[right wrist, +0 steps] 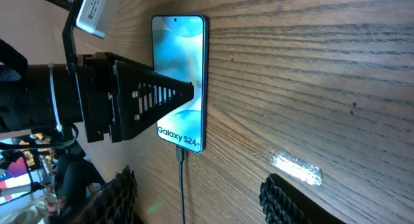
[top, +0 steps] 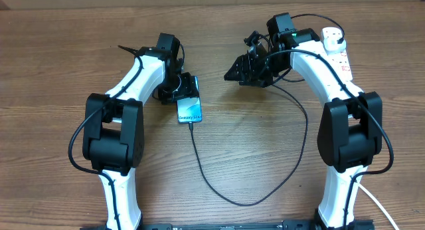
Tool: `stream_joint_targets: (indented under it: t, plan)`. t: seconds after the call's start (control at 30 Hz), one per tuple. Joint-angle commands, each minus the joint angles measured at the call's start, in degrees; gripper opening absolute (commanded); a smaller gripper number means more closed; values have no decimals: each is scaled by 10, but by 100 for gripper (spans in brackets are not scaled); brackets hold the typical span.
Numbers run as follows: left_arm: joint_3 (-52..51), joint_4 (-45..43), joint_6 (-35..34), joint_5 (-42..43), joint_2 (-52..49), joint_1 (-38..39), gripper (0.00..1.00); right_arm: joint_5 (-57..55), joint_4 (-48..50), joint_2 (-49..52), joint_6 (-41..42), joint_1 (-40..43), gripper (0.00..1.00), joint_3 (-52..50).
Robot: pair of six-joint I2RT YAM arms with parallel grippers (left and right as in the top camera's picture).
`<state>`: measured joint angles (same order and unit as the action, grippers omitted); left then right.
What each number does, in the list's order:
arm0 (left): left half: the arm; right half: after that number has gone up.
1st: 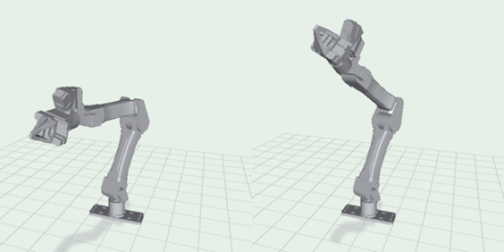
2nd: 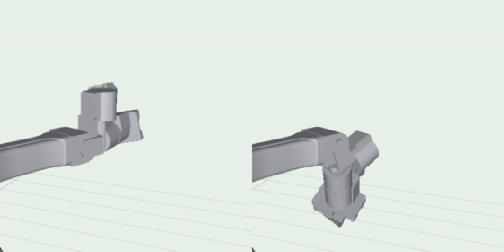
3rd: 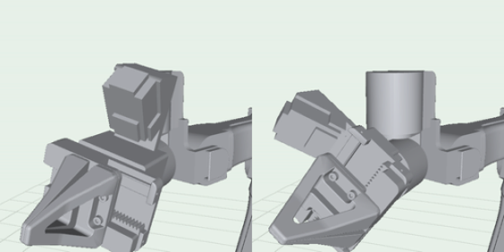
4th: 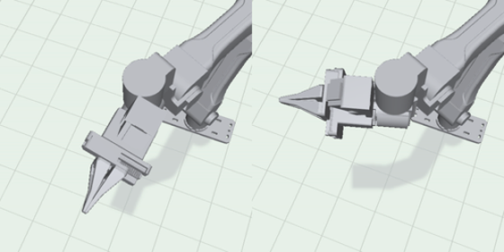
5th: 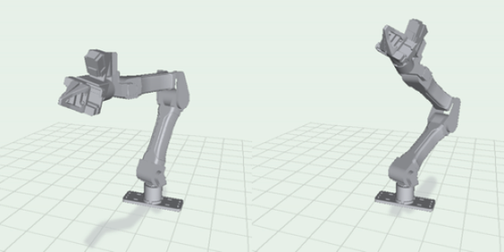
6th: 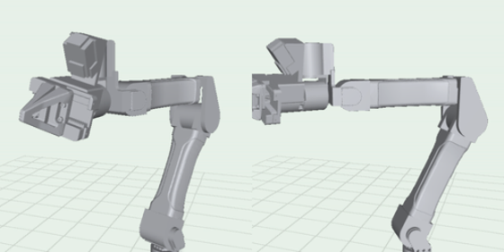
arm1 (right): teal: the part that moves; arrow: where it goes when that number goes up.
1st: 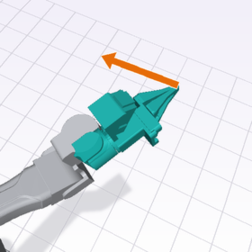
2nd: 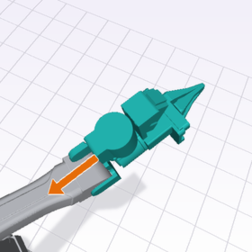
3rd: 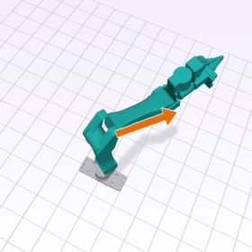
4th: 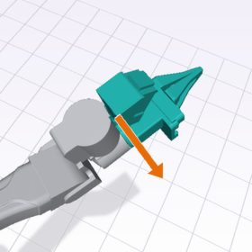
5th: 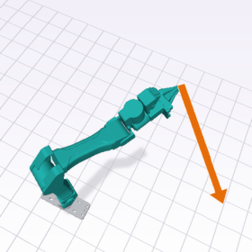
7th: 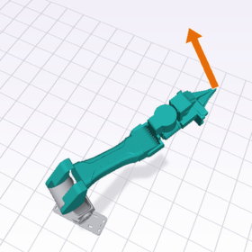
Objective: Plug charger to phone and switch on socket
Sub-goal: 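Lay the phone flat on the table with the left gripper, then open the left gripper and lift it up away from the phone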
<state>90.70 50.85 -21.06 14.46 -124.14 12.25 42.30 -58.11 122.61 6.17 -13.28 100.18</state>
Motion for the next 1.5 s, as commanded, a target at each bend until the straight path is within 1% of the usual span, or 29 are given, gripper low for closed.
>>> stream_joint_targets:
  t: [0.0, 0.27, 0.63, 0.67, 0.77, 0.83, 0.93, 1.17, 1.27, 1.47]
  plan:
    - [-14, 3, -3, -35, -22, -6, 72, -3, 1, -11, -5, -2, 61, 10]
    - [-14, 2, -2, -35, -22, -6, 76, -3, 1, -11, -5, -2, 61, 10]
    - [-14, -10, -2, -28, -22, -6, 76, -3, 1, -11, -5, -2, 61, 10]
    - [-12, -13, -2, -28, -22, -6, 77, -3, 1, -11, -5, -2, 61, 10]
    - [9, -2, -2, -32, -17, -12, 89, -3, 1, -11, -5, -2, 61, 10]
    - [45, 30, -2, -47, -10, -22, 91, -3, 1, -11, -5, -2, 61, 10]
    - [125, 102, -1, -67, -1, -41, 92, -3, 1, -11, -5, -2, 61, 10]
    - [328, 255, 36, -68, 22, -74, 91, -3, 7, -11, -5, -2, 61, 10]
    - [411, 309, 53, -68, 31, -75, 90, -3, 9, -11, -5, -2, 61, 10]
    - [531, 385, 54, -65, 57, -76, 91, -3, 9, -11, -5, -2, 61, 10]
